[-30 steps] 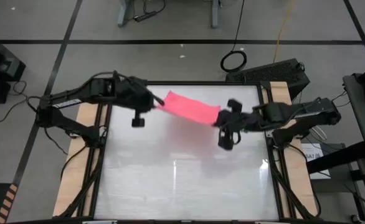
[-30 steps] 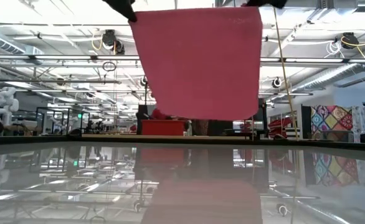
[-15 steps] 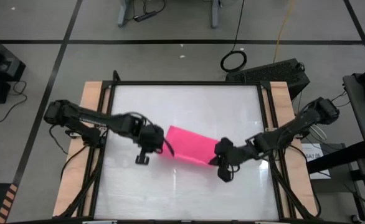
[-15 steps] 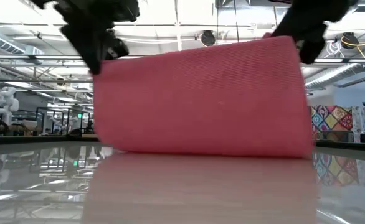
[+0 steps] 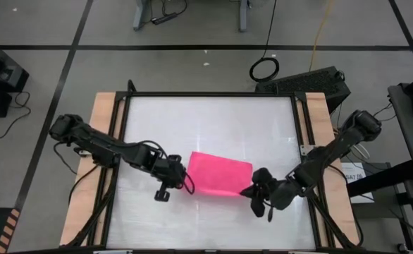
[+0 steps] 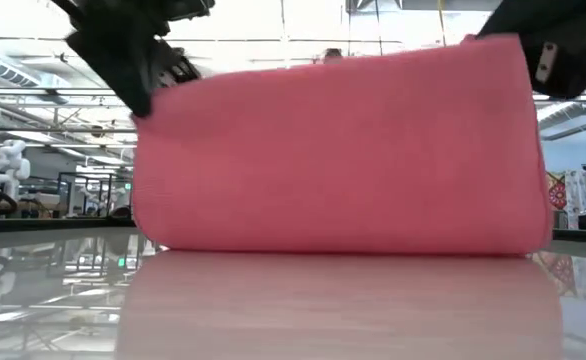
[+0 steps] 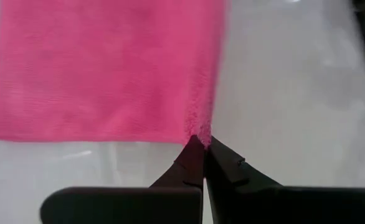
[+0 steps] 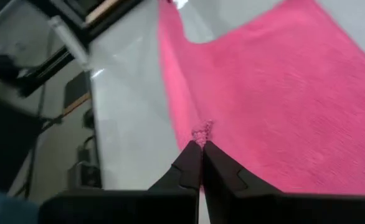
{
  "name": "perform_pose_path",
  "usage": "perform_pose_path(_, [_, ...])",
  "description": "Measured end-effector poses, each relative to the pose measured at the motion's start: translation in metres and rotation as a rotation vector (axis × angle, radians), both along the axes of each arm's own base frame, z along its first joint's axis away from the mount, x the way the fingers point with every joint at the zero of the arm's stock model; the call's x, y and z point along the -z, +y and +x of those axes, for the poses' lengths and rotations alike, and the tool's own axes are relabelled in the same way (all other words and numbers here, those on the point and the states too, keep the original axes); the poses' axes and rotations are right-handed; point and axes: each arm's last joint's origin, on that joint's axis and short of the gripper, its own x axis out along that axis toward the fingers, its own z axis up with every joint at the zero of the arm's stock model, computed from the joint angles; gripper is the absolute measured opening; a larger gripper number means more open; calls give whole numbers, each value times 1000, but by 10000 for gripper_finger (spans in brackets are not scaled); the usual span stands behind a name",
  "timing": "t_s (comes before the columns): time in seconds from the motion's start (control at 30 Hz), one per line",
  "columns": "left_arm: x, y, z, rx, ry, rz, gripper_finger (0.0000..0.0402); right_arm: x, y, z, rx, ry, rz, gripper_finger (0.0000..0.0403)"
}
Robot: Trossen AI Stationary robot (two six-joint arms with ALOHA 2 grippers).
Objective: Roll towel
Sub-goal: Roll the pink microfiber cloth
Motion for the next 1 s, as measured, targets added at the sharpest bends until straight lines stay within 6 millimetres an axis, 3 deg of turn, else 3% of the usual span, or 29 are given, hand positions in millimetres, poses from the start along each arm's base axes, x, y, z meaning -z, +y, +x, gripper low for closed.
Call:
perform_pose_path(0.43, [31,50,27,-136,50,79,4,39,-4,-5,268,193,-11,0])
perform_pose_path(0.67, [40,75,38,-184,35,91,4,46,-19,-19,472,269,-47,0])
perform_pose_path(1.0, [39,105,40,-247,7,87,4,47,-36,-13,535,312,-83,0])
